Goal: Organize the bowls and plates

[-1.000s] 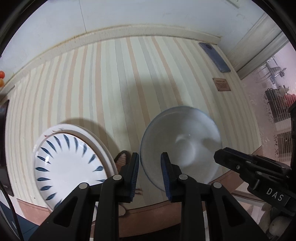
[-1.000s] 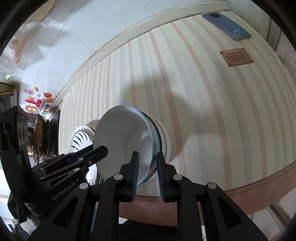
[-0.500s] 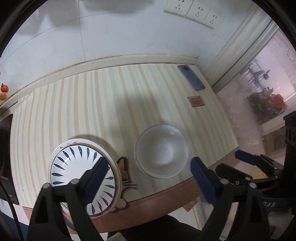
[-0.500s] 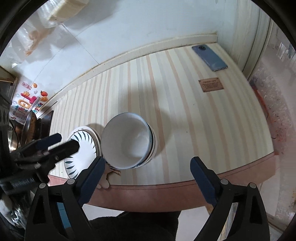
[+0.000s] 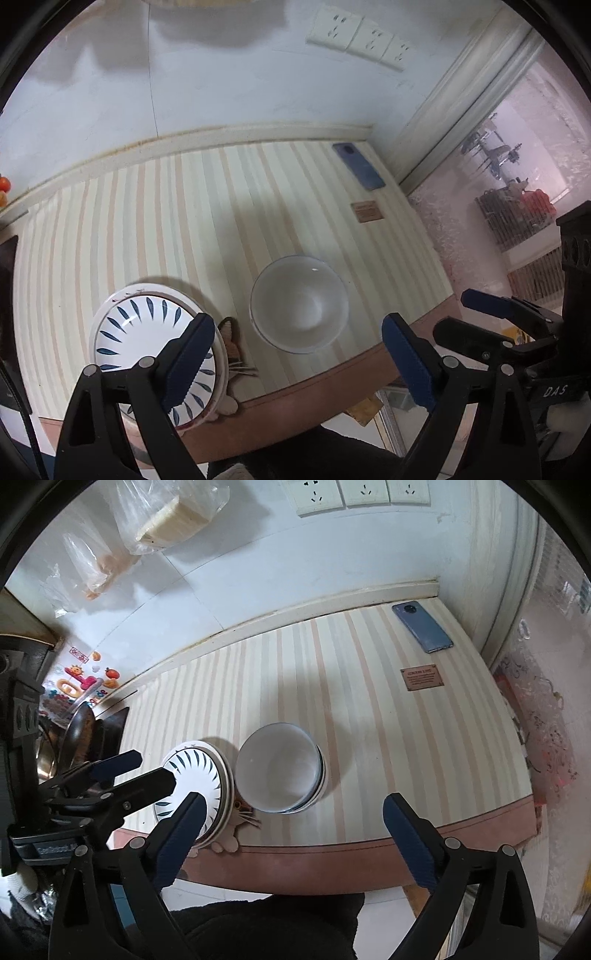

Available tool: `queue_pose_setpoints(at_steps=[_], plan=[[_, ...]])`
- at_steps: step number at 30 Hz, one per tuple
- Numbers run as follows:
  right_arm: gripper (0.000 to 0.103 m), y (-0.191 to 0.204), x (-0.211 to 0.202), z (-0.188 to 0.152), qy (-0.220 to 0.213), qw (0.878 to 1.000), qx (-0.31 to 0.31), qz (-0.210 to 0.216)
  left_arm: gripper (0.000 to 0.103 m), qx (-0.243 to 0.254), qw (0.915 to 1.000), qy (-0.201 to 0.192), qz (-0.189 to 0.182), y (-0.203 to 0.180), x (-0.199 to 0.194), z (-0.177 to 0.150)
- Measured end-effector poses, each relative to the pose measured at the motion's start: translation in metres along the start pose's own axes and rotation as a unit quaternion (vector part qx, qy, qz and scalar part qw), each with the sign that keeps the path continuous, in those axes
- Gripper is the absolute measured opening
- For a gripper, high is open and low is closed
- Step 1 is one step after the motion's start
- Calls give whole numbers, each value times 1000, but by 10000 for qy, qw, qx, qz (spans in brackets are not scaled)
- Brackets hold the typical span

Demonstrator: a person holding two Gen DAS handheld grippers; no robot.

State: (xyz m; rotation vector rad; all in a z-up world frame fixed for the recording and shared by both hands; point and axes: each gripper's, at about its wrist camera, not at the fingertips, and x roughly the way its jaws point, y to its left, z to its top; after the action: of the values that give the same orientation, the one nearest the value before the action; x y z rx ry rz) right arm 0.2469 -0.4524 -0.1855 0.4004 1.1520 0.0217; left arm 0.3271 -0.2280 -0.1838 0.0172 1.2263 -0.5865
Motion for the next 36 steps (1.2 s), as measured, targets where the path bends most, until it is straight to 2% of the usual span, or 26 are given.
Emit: queue_pose_setpoints(at_steps=[6, 14, 23, 26, 28, 30, 32, 34, 36], plan=[[99, -34, 69, 7, 625, 9968, 342, 350, 93, -279, 9977, 611, 128, 22, 72, 12], [99, -69, 163, 9, 1314, 9841, 880, 806, 92, -212, 9924, 1200, 164, 25, 137, 20], [99, -79, 210, 9, 1700, 9732, 1083, 1106, 91, -314, 9845, 1711, 200, 37, 176, 25], [98, -80, 219, 8, 1785, 9705, 1081, 1209, 81, -444, 9806, 1902, 146, 41, 186, 24], [95, -80, 223, 6, 1800, 9684, 1097, 1333, 77, -487, 9783, 2012, 118, 43, 192, 24], [82, -81, 231, 6, 1865, 9653, 1153, 1415, 76, -503, 9781, 2017, 68, 43, 195, 23], [71, -83, 239, 6, 1941, 9606, 1296, 1510, 63, -513, 9798, 1929, -91, 42, 194, 23], [64, -85, 247, 4, 1969, 9566, 1392, 1638, 55, -535, 9798, 1912, -237, 40, 194, 23], [60, -85, 256, 2, 1985, 9499, 1520, 1874, 55, -581, 9803, 1876, -230, 40, 193, 24]])
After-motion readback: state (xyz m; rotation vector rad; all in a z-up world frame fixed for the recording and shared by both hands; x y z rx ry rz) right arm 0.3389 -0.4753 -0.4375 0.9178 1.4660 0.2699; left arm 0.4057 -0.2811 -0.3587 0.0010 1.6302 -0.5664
